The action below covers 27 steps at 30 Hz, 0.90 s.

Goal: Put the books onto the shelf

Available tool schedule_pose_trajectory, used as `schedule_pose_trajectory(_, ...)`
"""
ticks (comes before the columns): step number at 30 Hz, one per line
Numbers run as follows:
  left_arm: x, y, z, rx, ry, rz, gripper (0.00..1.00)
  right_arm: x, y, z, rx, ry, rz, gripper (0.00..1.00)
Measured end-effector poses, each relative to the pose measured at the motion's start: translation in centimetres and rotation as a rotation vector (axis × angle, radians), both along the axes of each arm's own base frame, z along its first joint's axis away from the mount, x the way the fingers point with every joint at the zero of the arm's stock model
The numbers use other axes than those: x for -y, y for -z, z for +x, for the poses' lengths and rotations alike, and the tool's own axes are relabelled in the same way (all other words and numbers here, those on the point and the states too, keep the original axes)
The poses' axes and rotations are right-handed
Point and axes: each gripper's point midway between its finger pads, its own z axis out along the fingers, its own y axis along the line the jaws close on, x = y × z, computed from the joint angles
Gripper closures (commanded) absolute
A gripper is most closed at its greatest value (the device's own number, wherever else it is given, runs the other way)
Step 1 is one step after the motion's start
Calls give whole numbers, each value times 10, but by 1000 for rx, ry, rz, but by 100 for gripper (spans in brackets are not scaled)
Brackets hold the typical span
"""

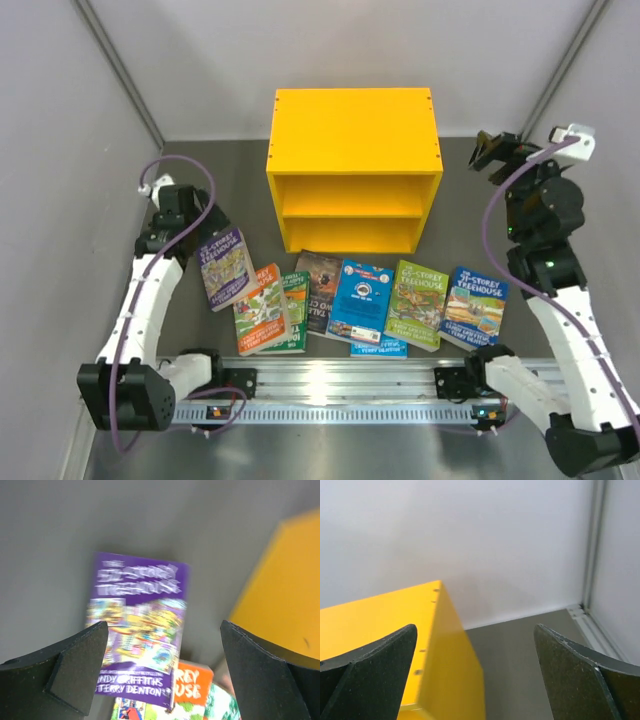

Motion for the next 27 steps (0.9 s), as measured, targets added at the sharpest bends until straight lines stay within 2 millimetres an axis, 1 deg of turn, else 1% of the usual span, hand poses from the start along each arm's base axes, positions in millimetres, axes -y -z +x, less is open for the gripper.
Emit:
schedule_pose_trajectory(2,-20,-5,-8,-22,-143,29,1,-14,-30,-13,-1,-67,8,0)
schedule_pose_trajectory(3,-32,-7,-16,-48,-228,55,1,-17,-41,-23,-4,-91,18,0)
schedule_pose_trajectory(5,-54,-14,-35,-81,-417,82,1,-14,-53,-48,-12,-103,74,0)
schedule_pose_trajectory(6,-65,-15,-45,-91,-502,94,1,-11,-52,-61,-15,-104,102,0)
schedule_pose_trajectory(7,-73,-15,-54,-105,-552,114,1,-9,-44,-74,-38,-108,120,0)
schedule_pose_trajectory(8,-79,-12,-63,-127,-572,139,1,-7,-36,-87,-58,-115,135,0)
schedule_pose_trajectory(9,-81,-10,-67,-134,-569,150,1,-8,-31,-100,-72,-132,145,0)
schedule_pose_trajectory(10,-79,-6,-71,-144,-534,145,1,-9,-26,-108,-88,-145,154,0)
schedule_pose_trajectory(12,-70,-1,-78,-150,-457,128,1,-13,-14,-116,-137,-174,165,0)
schedule_pose_trajectory(14,-61,-1,-83,-132,-422,88,1,-20,5,-112,-222,-198,159,0)
schedule_pose_trajectory(15,-59,0,-85,-119,-412,63,1,-25,20,-108,-290,-211,149,0)
schedule_pose_trajectory(17,-57,5,-90,-113,-407,19,1,-32,41,-100,-393,-229,135,0)
schedule_pose_trajectory(19,-55,17,-95,-134,-400,-16,1,-39,59,-93,-491,-250,125,0)
schedule_pose_trajectory(22,-44,41,-98,-198,-357,-75,1,-51,76,-90,-588,-299,131,0)
schedule_pose_trajectory(24,-34,60,-98,-241,-324,-126,1,-62,84,-94,-634,-355,150,0)
schedule_pose_trajectory(27,-22,84,-101,-294,-288,-192,1,-77,90,-102,-680,-437,184,0)
